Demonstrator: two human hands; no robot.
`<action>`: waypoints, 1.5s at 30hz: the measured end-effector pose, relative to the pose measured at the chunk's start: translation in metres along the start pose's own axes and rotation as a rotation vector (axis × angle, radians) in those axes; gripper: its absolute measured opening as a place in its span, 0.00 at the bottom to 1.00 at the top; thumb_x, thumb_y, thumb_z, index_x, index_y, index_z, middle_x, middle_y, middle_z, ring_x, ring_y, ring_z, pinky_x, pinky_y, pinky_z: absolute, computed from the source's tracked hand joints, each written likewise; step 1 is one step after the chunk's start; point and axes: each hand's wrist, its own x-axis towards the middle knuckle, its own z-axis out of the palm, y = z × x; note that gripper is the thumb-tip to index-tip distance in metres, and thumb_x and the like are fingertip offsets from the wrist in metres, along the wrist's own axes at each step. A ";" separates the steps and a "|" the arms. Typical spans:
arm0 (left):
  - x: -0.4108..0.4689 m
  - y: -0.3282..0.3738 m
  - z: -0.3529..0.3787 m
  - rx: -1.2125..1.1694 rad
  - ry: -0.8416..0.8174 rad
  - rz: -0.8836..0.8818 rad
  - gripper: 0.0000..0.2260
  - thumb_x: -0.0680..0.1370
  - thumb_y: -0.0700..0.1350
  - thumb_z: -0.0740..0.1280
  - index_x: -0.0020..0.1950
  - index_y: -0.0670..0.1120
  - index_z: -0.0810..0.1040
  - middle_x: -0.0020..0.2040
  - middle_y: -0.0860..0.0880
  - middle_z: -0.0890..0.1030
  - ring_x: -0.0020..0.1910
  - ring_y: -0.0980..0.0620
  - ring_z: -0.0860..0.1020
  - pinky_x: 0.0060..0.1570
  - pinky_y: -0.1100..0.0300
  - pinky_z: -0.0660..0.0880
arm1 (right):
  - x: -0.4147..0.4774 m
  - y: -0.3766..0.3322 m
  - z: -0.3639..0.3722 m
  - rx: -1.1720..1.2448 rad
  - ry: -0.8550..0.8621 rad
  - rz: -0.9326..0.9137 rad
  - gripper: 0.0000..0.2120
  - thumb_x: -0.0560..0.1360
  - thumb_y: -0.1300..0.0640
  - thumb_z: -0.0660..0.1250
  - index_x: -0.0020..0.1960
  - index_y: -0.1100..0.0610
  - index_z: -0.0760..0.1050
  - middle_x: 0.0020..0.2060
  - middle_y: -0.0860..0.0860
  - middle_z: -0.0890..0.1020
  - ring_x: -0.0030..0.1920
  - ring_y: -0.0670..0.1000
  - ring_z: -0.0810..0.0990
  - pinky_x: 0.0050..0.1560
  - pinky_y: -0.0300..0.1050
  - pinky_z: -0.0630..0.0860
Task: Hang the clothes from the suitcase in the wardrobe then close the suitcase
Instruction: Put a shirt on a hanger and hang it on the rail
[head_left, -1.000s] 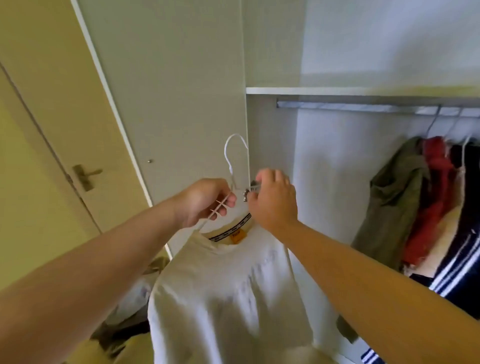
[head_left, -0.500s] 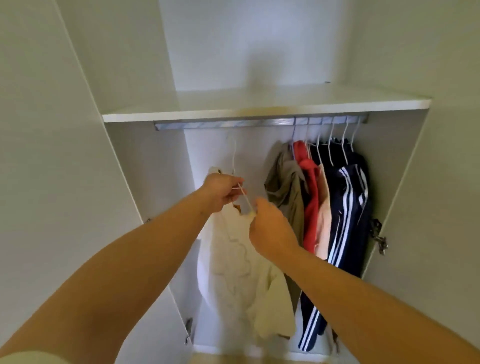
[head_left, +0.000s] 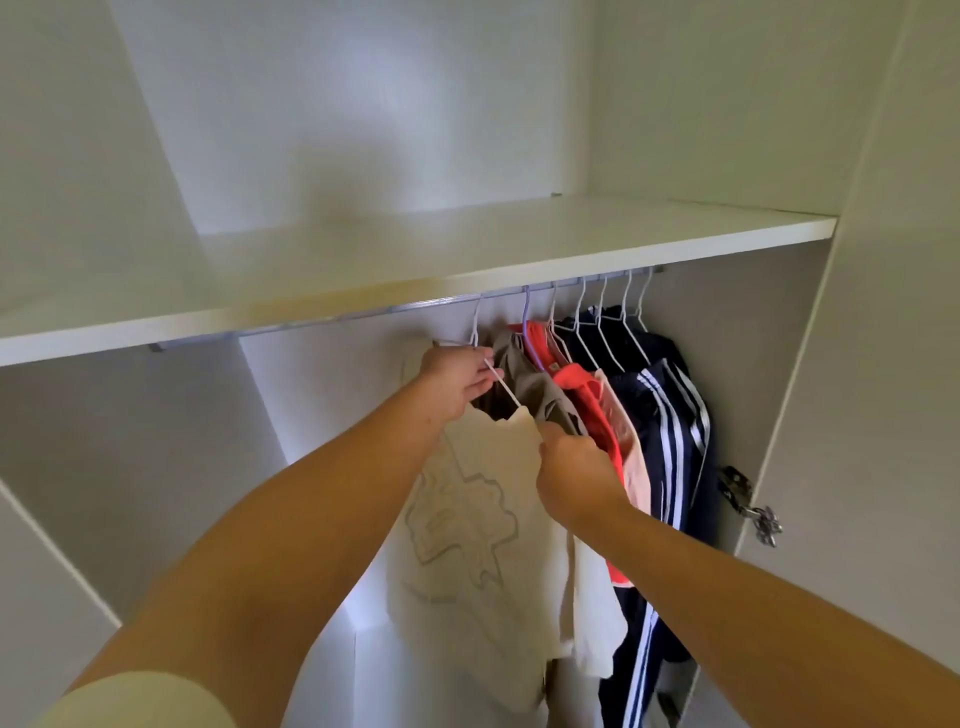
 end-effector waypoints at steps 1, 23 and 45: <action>0.008 0.001 0.002 0.000 -0.007 0.004 0.07 0.82 0.38 0.64 0.46 0.42 0.79 0.42 0.46 0.81 0.36 0.51 0.82 0.31 0.66 0.78 | 0.005 -0.001 0.002 -0.003 0.005 0.007 0.14 0.82 0.61 0.56 0.67 0.58 0.69 0.52 0.57 0.82 0.49 0.59 0.82 0.40 0.46 0.72; 0.119 -0.023 0.018 0.058 -0.133 -0.089 0.07 0.81 0.38 0.68 0.58 0.38 0.80 0.48 0.43 0.84 0.43 0.47 0.85 0.41 0.60 0.81 | 0.082 0.014 0.043 -0.078 -0.019 0.065 0.13 0.84 0.60 0.53 0.66 0.57 0.71 0.50 0.53 0.78 0.44 0.51 0.72 0.33 0.39 0.62; -0.156 -0.119 -0.134 1.010 0.370 0.488 0.11 0.85 0.46 0.59 0.58 0.48 0.82 0.54 0.54 0.83 0.53 0.55 0.78 0.57 0.64 0.72 | -0.020 -0.019 0.055 0.205 0.197 -0.547 0.17 0.85 0.50 0.51 0.52 0.57 0.76 0.45 0.53 0.79 0.45 0.53 0.76 0.49 0.50 0.78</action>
